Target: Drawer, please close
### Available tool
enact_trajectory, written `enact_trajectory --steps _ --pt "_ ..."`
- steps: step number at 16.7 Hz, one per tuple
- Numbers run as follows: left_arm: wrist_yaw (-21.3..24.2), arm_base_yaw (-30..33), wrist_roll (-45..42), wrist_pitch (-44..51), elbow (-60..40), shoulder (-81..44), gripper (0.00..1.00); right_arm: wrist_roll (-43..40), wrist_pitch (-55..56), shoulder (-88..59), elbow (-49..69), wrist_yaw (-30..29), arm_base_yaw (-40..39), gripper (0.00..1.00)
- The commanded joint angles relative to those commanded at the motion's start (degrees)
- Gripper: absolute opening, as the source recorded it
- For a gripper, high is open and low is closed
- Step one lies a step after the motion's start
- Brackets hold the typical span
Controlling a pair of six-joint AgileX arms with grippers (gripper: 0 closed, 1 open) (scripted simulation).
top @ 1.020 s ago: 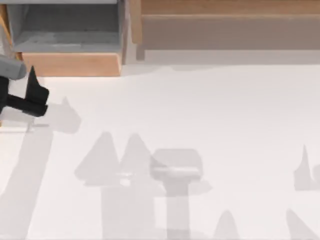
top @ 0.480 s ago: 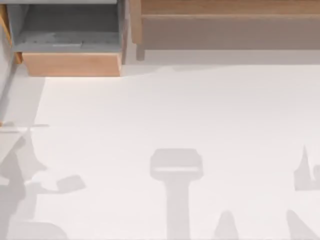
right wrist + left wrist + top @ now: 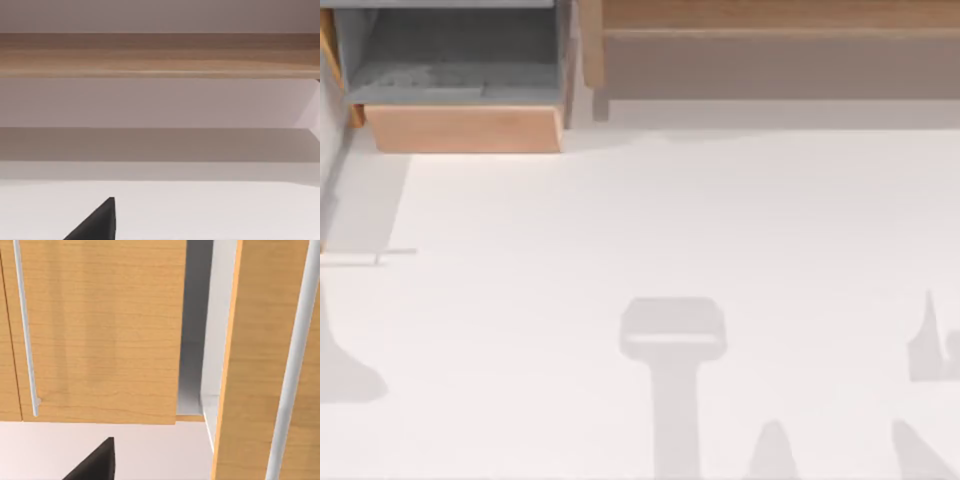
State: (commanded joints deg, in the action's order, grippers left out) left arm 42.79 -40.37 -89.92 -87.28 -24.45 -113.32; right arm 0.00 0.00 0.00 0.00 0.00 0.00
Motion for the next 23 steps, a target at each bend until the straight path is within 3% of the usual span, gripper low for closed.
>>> enact_trajectory --steps 7,16,23 --pt "0.58 -0.48 -1.17 -0.77 -0.66 -0.66 1.0 0.0 0.0 0.0 0.0 0.0 0.0 1.0" --pt "-2.59 2.62 -1.16 1.63 -5.1 -2.55 1.0 0.0 0.0 0.0 0.0 0.0 0.0 1.0" --pt "-2.59 2.62 -1.16 1.63 -5.1 -2.55 0.47 0.0 0.0 0.0 0.0 0.0 0.0 1.0"
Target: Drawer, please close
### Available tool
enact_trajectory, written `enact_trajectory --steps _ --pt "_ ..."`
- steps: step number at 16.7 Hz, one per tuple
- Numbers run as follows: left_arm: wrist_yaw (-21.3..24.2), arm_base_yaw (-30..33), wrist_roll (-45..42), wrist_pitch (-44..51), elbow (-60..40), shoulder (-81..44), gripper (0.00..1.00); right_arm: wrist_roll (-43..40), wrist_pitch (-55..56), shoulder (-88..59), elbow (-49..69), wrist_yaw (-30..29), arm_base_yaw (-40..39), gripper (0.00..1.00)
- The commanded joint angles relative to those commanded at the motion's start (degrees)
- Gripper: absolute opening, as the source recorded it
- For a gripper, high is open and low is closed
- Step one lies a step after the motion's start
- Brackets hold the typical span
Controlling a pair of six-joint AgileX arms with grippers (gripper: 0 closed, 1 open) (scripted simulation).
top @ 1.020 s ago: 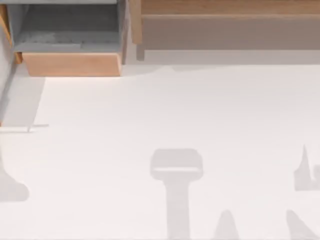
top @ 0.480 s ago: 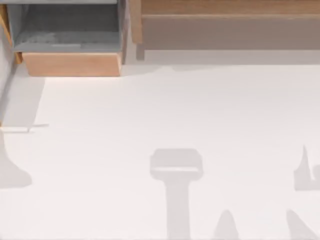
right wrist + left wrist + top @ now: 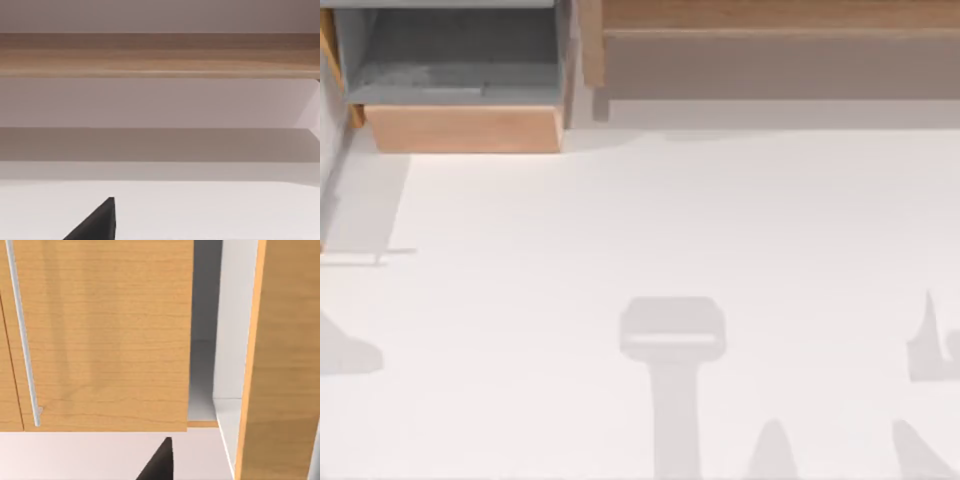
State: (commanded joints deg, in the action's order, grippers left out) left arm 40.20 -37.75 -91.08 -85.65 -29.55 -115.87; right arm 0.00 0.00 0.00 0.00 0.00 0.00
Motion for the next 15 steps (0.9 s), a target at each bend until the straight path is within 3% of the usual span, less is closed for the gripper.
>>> enact_trajectory --steps 6,15 --pt "0.0 0.0 0.0 0.0 0.0 0.0 0.02 0.0 0.0 0.0 0.0 0.0 0.0 1.0" --pt "0.0 -0.14 0.2 0.52 0.06 -0.59 0.0 0.0 0.0 0.0 0.0 0.0 0.0 1.0"
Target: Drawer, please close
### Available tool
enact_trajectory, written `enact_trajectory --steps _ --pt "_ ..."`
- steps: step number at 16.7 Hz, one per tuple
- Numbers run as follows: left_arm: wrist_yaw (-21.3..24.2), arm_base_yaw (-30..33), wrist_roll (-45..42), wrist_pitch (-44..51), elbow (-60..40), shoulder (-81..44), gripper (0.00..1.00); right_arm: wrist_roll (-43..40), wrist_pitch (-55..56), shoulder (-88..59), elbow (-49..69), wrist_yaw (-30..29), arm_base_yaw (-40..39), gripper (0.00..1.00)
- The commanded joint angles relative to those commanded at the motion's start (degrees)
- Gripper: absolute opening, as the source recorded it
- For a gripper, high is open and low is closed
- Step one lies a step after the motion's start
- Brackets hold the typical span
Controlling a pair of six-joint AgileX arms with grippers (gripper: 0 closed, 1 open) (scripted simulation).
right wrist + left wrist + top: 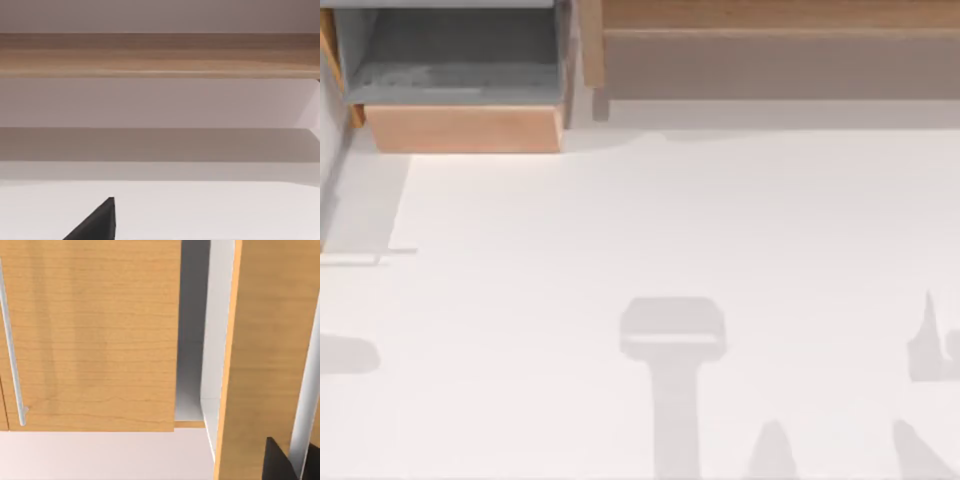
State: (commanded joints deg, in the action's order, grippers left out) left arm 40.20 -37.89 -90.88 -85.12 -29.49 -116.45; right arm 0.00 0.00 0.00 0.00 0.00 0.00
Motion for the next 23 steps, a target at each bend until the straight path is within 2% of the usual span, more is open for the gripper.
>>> enact_trajectory --steps 9,16,23 --pt "-6.47 6.52 0.26 6.63 -11.86 -4.9 0.0 0.0 0.0 0.0 0.0 0.0 0.0 1.0" --pt "-7.23 6.78 0.37 7.72 -13.2 -5.71 0.0 0.0 0.0 0.0 0.0 0.0 0.0 1.0" --pt "-11.38 11.15 0.54 14.13 -25.23 -10.94 0.0 0.0 0.0 0.0 0.0 0.0 0.0 1.0"
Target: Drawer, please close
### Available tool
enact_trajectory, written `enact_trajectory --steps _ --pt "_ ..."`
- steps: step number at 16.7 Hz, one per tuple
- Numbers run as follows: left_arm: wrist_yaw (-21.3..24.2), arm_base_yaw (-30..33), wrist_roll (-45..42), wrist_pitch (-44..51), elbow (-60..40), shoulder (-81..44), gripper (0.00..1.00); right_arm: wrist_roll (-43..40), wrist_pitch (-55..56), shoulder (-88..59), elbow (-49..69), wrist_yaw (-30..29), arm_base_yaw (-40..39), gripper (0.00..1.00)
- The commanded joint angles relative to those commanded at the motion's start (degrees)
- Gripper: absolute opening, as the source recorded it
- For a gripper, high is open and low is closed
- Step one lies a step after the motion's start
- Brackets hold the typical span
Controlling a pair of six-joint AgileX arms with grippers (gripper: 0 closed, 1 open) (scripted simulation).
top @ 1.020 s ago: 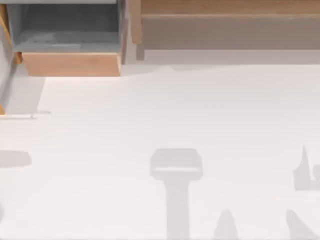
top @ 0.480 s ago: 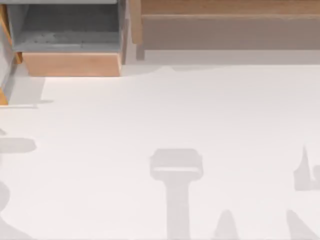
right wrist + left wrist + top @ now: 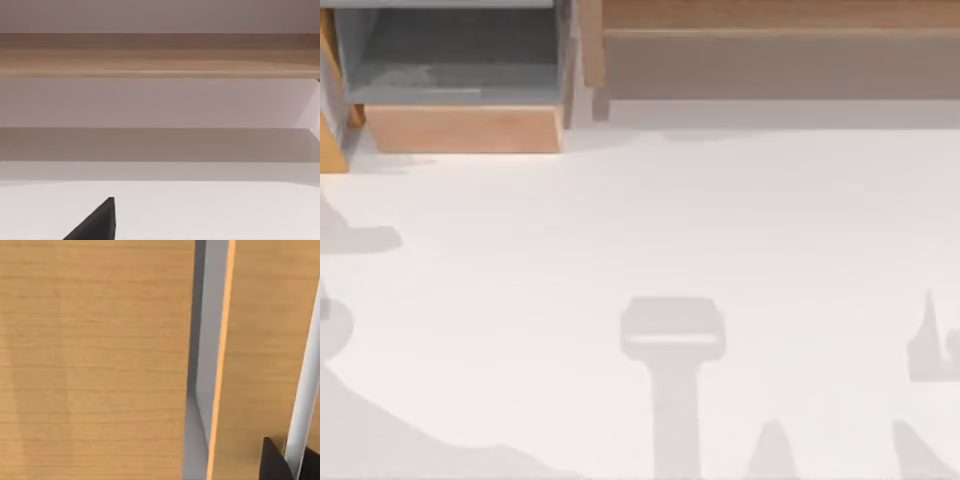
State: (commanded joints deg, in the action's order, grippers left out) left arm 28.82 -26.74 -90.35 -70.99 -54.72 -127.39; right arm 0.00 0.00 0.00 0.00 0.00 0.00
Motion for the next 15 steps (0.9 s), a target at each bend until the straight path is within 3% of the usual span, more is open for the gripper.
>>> enact_trajectory --steps 7,15 --pt "-0.77 0.19 0.09 1.36 -1.95 -1.09 0.0 0.0 0.0 0.0 0.0 0.0 0.0 1.0" --pt "-4.13 3.91 0.28 9.09 -16.68 -7.7 0.0 0.0 0.0 0.0 0.0 0.0 0.0 1.0"
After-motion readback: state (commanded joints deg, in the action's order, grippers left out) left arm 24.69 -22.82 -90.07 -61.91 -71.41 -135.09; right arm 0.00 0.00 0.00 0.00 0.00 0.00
